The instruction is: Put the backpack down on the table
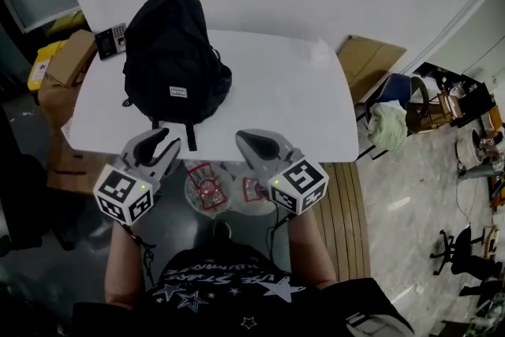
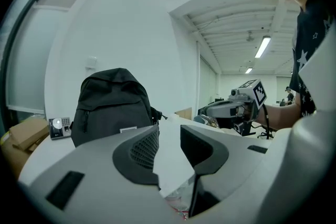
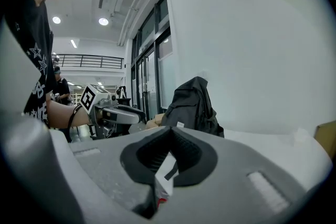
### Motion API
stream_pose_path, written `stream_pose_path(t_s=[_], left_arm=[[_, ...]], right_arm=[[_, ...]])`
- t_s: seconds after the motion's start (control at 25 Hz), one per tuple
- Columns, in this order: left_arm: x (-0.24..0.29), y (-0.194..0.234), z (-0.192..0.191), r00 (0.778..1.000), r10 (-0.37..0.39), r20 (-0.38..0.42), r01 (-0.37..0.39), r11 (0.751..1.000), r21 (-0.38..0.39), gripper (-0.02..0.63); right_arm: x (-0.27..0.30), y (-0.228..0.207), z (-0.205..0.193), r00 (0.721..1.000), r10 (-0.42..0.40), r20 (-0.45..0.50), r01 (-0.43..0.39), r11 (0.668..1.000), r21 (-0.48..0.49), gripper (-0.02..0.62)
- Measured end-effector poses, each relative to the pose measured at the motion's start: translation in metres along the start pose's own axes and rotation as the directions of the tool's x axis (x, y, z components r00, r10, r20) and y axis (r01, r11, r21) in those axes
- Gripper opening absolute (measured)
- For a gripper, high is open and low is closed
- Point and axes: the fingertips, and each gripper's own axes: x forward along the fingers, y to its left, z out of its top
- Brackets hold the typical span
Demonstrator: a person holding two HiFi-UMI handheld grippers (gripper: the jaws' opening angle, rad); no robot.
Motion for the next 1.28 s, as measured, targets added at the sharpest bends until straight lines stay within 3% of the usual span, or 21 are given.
stream_pose_path(t_s=[0.24,0.68,1.16,1.28], left_arm=[[-0.030,-0.014,-0.013,1.000,-0.023,-0.007,0.023,1.000,-0.017,0.133],[-0.126,-0.041,-0.026,0.999,-0.042,0.022,0.042,0.999,0.001,0.133],[-0.205,-0.092,-0.038,0.995,-0.085,0.052,0.085,0.996,-0.003,0.133],[-0.219,-0.102,-0.041,0.994,-0.092,0.054,0.092,0.996,-0.001,0.077]], right_arm=[[-0.002,0.030,0.007,1.000,-0.013,0.003,0.013,1.000,-0.015,0.002],[-0.020,0.128,0.017,0.998,-0.059,0.018,0.060,0.996,-0.062,0.002],[-0.066,0.220,0.001,0.994,-0.104,-0.018,0.102,0.990,-0.094,0.002],[-0.073,0.238,-0.003,0.993,-0.114,-0.029,0.110,0.989,-0.102,0.002]])
